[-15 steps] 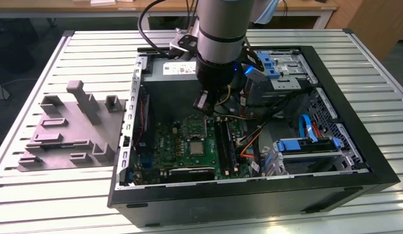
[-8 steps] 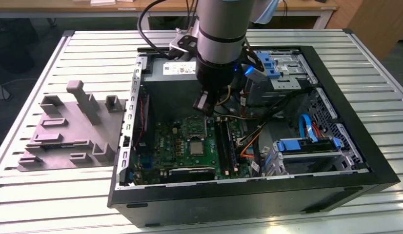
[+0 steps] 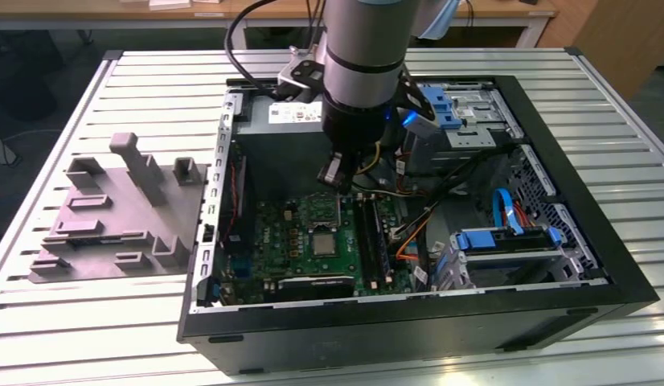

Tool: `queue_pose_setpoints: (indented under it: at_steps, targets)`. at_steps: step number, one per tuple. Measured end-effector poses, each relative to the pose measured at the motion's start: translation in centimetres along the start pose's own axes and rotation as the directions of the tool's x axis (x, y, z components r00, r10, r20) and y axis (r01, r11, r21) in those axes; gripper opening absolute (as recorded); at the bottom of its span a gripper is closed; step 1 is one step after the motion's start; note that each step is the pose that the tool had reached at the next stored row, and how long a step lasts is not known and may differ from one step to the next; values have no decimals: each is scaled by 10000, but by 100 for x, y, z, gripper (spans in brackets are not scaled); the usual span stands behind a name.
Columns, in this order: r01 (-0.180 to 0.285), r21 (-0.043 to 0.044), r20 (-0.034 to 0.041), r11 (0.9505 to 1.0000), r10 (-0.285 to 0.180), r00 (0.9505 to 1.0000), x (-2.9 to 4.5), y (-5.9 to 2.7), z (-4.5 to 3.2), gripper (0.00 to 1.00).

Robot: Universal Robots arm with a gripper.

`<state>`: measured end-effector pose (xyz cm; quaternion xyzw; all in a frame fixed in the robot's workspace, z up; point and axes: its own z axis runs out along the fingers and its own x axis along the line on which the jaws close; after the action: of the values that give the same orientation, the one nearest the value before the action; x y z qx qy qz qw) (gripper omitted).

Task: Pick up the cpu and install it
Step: 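Close the cpu cover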

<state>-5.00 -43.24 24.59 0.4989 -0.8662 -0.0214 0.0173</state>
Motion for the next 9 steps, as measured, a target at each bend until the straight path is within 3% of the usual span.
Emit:
queue_pose_setpoints:
  at_steps: [9]
  targets:
    - [13, 0, -1, 10000, -13, 10000, 10, -5, 0, 11]
